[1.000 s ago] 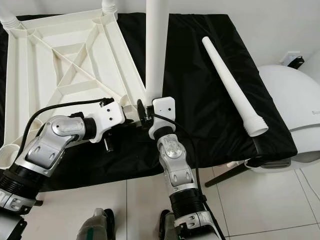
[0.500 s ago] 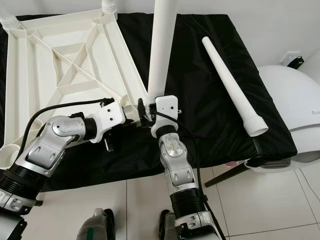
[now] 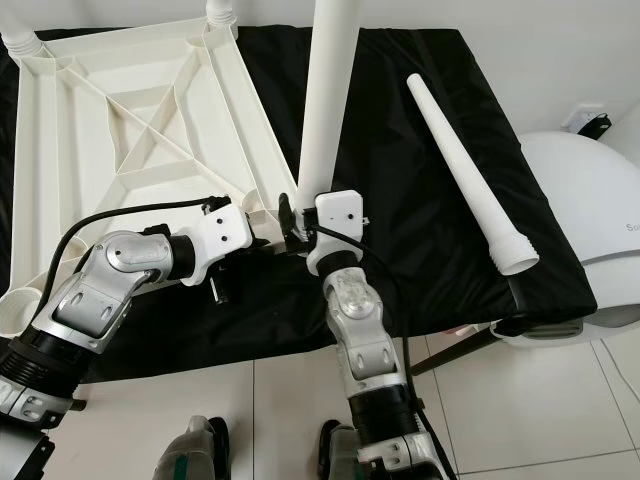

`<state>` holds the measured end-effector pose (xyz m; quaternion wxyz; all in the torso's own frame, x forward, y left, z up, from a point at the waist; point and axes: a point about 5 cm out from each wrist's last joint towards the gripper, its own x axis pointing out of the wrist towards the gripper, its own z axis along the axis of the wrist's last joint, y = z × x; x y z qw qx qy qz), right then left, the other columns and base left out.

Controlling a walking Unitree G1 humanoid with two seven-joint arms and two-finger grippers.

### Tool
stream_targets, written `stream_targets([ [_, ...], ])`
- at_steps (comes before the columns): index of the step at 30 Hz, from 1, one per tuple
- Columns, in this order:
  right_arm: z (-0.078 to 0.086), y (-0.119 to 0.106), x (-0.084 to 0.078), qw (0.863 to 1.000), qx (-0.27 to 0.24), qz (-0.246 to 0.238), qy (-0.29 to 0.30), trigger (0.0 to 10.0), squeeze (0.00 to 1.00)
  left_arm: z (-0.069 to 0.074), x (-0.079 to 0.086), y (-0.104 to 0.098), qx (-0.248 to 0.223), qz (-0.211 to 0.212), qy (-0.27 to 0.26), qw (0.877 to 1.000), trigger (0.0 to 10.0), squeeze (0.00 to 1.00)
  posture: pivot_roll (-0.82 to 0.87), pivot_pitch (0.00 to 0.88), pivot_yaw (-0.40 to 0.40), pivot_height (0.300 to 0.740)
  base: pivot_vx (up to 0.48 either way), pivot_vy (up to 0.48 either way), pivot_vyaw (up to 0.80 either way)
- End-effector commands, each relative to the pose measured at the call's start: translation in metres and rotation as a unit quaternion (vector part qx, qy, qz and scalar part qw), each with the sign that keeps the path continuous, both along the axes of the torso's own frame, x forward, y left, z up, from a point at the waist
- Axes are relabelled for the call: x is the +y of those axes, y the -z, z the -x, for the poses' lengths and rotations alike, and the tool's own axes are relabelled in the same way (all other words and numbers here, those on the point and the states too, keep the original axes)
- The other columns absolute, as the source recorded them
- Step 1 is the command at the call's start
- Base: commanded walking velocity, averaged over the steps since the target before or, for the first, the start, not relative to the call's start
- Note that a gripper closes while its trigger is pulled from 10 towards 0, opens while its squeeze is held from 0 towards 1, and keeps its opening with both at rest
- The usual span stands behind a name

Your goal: Building children table

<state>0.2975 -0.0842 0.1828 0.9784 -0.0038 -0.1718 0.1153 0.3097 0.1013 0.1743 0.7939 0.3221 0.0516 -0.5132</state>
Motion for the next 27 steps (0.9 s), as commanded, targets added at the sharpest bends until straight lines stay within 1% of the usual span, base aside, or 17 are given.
stream_targets([
  [1, 0.012, 0.011, -0.009, 1.000, 0.013, -0.021, 0.008, 10.0, 0.00, 0.007, 0.017, 0.048, 0.095, -0.049, -0.038, 0.994, 10.0, 0.00, 0.10, 0.221, -0.022, 0.740, 0.000, 0.000, 0.00],
  [7, 0.024, 0.014, -0.019, 1.000, 0.006, -0.014, 0.011, 10.0, 0.00, 0.005, 0.018, 0.047, 0.094, -0.049, -0.037, 0.994, 10.0, 0.00, 0.10, 0.221, -0.018, 0.740, 0.000, 0.000, 0.00],
  [8, 0.028, 0.015, -0.021, 1.000, 0.006, -0.014, 0.011, 10.0, 0.00, 0.005, 0.018, 0.047, 0.094, -0.050, -0.037, 0.994, 10.0, 0.26, 0.10, 0.220, -0.018, 0.740, 0.000, 0.000, 0.00],
  [10, 0.032, 0.015, -0.023, 1.000, 0.005, -0.014, 0.011, 10.0, 0.00, 0.004, 0.018, 0.046, 0.094, -0.050, -0.036, 0.994, 10.0, 0.26, 0.10, 0.220, -0.018, 0.740, 0.000, 0.000, 0.00],
  [11, 0.035, 0.015, -0.025, 1.000, 0.006, -0.012, 0.011, 10.0, 0.00, 0.004, 0.018, 0.046, 0.093, -0.050, -0.037, 0.994, 10.0, 0.34, 0.09, 0.218, -0.016, 0.740, 0.000, 0.000, 0.00],
  [13, 0.039, 0.015, -0.026, 1.000, 0.006, -0.009, 0.010, 10.0, 0.00, 0.003, 0.019, 0.045, 0.093, -0.050, -0.037, 0.994, 10.0, 0.34, 0.09, 0.218, -0.016, 0.740, 0.000, 0.000, 0.00],
  [14, 0.045, 0.017, -0.030, 1.000, 0.009, -0.002, 0.009, 10.0, 0.00, 0.002, 0.019, 0.045, 0.091, -0.051, -0.038, 0.994, 10.0, 0.48, 0.09, 0.217, -0.014, 0.740, 0.000, 0.000, 0.00],
  [17, 0.047, 0.018, -0.032, 1.000, 0.012, 0.002, 0.009, 10.0, 0.00, 0.002, 0.019, 0.045, 0.090, -0.052, -0.038, 0.994, 10.0, 0.47, 0.09, 0.217, -0.013, 0.740, 0.000, 0.000, 0.00],
  [18, 0.050, 0.019, -0.034, 1.000, 0.014, 0.008, 0.008, 10.0, 0.00, 0.002, 0.019, 0.045, 0.090, -0.052, -0.037, 0.994, 10.0, 0.42, 0.08, 0.216, -0.012, 0.740, 0.000, 0.000, 0.00],
  [19, 0.053, 0.020, -0.036, 1.000, 0.017, 0.014, 0.006, 10.0, 0.00, 0.001, 0.019, 0.045, 0.088, -0.054, -0.036, 0.994, 10.0, 0.29, 0.08, 0.215, -0.012, 0.740, 0.000, 0.000, 0.00],
  [20, 0.053, 0.020, -0.036, 1.000, 0.017, 0.014, 0.006, 10.0, 0.00, 0.001, 0.019, 0.045, 0.088, -0.054, -0.036, 0.994, 10.0, 0.29, 0.08, 0.215, -0.012, 0.740, 0.000, 0.000, 0.00],
  [21, 0.056, 0.021, -0.039, 1.000, 0.019, 0.017, 0.001, 10.0, 0.00, 0.001, 0.019, 0.045, 0.087, -0.055, -0.035, 0.994, 10.0, 0.00, 0.08, 0.214, -0.012, 0.740, 0.000, 0.000, 0.00],
  [23, 0.062, 0.022, -0.042, 0.999, 0.021, 0.024, -0.009, 10.0, 0.00, 0.000, 0.019, 0.044, 0.086, -0.057, -0.034, 0.994, 10.0, 0.00, 0.08, 0.213, -0.013, 0.740, 0.000, 0.000, 0.00],
  [24, 0.062, 0.022, -0.042, 0.999, 0.021, 0.024, -0.009, 10.0, 0.00, 0.000, 0.019, 0.044, 0.086, -0.057, -0.034, 0.994, 10.0, 0.00, 0.08, 0.213, -0.013, 0.740, 0.000, 0.000, 0.00],
  [27, 0.068, 0.023, -0.041, 0.999, 0.023, 0.028, -0.040, 10.0, 0.00, -0.001, 0.020, 0.044, 0.084, -0.059, -0.033, 0.994, 10.0, 0.00, 0.07, 0.210, -0.014, 0.740, 0.000, 0.000, 0.00],
])
